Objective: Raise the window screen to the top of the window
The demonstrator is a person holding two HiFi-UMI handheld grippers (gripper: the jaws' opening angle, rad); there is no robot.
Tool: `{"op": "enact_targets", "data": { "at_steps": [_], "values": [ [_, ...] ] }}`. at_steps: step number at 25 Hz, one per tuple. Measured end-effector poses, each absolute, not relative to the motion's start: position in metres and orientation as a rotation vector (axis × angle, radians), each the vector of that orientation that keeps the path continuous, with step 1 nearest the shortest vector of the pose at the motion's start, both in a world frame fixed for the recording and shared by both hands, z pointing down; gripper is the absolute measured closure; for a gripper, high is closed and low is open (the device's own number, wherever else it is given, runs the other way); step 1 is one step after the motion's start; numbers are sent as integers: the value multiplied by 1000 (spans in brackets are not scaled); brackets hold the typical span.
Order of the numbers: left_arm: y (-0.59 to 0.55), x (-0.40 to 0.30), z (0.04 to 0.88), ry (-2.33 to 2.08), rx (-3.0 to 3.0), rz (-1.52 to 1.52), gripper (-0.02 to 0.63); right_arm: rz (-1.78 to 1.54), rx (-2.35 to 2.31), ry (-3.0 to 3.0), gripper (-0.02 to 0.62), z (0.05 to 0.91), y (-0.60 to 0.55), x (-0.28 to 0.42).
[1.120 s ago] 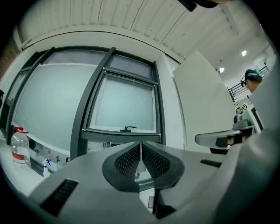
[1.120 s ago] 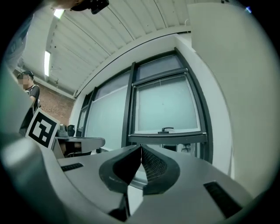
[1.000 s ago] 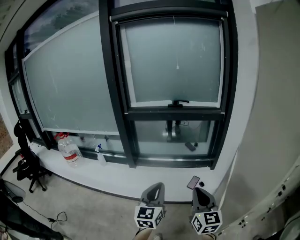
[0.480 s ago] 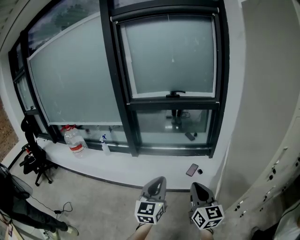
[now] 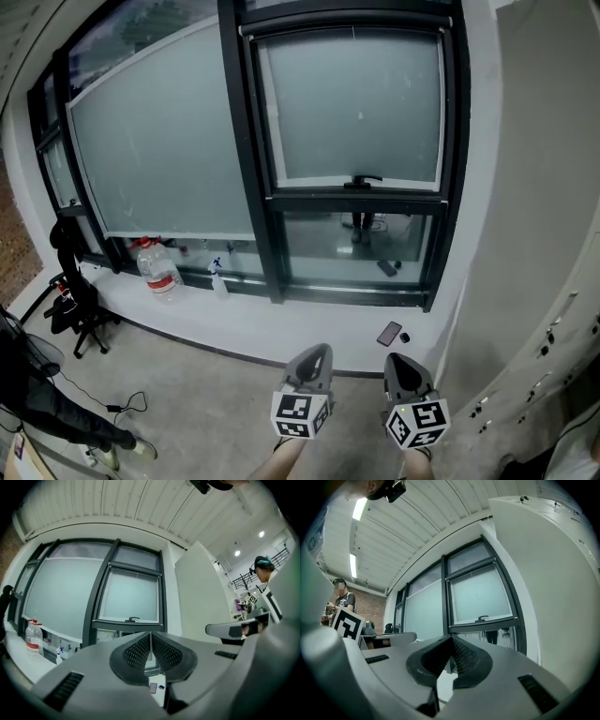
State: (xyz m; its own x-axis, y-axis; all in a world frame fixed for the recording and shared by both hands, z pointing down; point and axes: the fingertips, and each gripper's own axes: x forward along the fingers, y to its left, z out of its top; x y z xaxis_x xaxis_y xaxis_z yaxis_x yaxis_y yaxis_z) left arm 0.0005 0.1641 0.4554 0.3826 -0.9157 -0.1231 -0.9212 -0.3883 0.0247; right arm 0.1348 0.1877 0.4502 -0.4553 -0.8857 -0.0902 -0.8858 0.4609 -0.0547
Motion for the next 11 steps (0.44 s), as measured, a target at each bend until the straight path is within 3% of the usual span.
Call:
{"op": "enact_targets", "data": {
  "at_steps": [11],
  "values": [
    [161,-13,448,1703,-2552,224,591,83,-1573,2618,589,443,185,117]
  ]
}}
